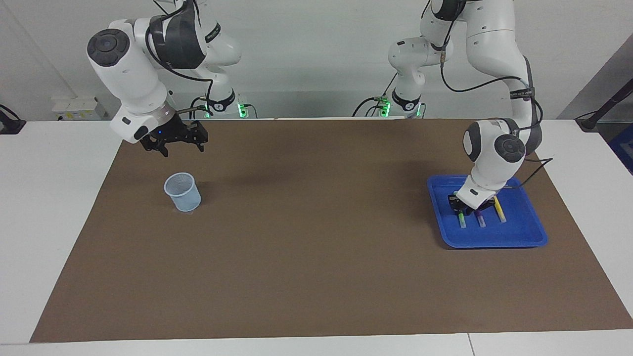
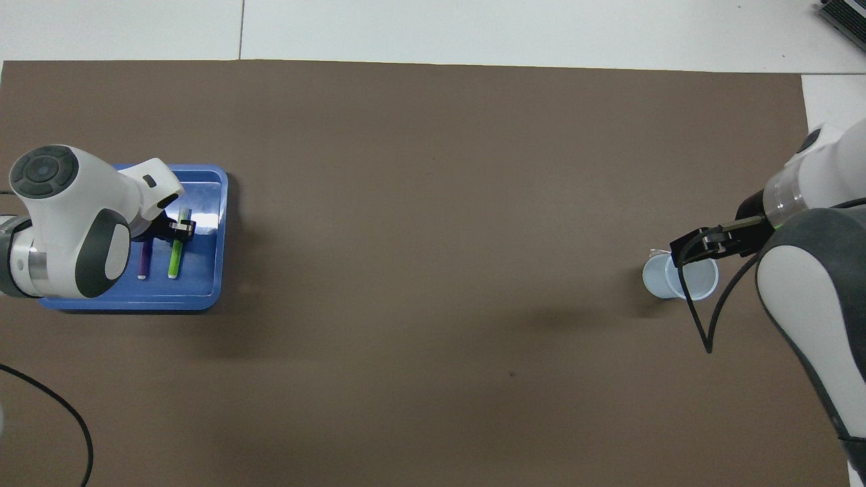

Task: Right arm passes pens to left for tray arrangement
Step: 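Lower the green pen into the tray and open the left gripper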

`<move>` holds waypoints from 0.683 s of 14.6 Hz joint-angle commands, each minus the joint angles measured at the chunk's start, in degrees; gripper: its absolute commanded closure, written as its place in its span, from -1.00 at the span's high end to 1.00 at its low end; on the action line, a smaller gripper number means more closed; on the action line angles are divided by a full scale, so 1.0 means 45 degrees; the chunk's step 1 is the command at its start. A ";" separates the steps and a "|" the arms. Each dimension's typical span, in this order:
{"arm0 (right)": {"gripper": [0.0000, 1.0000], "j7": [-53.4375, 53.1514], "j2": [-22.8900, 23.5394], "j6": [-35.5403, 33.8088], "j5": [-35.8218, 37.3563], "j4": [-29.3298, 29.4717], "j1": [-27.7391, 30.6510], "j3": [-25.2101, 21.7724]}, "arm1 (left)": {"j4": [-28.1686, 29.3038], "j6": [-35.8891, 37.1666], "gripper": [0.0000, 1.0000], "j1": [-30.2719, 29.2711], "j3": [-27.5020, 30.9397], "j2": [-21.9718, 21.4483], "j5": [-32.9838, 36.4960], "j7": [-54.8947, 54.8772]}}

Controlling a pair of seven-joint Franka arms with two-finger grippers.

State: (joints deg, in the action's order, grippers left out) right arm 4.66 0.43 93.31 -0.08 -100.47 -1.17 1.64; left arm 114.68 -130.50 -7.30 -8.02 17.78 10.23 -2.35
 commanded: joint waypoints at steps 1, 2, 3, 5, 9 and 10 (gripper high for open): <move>1.00 0.0000 -0.0134 0.0901 0.0991 0.0179 -0.0092 -0.0325 | 0.0121 -0.0278 1.00 -0.0176 -0.0112 0.0073 0.0245 -0.0064; 1.00 -0.0019 -0.0114 0.1176 0.1014 0.0179 -0.0072 -0.0364 | 0.0063 -0.0219 1.00 -0.0176 -0.0112 0.0073 0.0245 -0.0064; 1.00 -0.0019 -0.0134 0.1392 0.1015 0.0179 -0.0091 -0.0480 | 0.0004 -0.0083 1.00 -0.0195 -0.0112 0.0073 0.0206 -0.0064; 1.00 0.0000 -0.0153 0.1433 0.1015 0.0179 -0.0092 -0.0462 | -0.0327 0.0384 1.00 -0.0176 -0.0112 0.0073 0.0206 -0.0084; 1.00 -0.0019 -0.0134 0.1336 0.0858 0.0218 -0.0092 -0.0481 | -0.1556 0.2335 1.00 -0.0117 -0.0151 -0.0044 -0.0046 -0.0065; 1.00 -0.0019 -0.0134 0.1335 0.0858 0.0218 -0.0092 -0.0481 | -0.1733 0.2727 1.00 -0.0098 -0.0151 -0.0179 -0.0415 -0.0026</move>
State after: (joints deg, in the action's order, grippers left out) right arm 4.66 0.35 99.26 3.44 -99.37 -1.19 -0.11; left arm 109.47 -122.65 -7.29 -8.22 17.84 9.84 -2.34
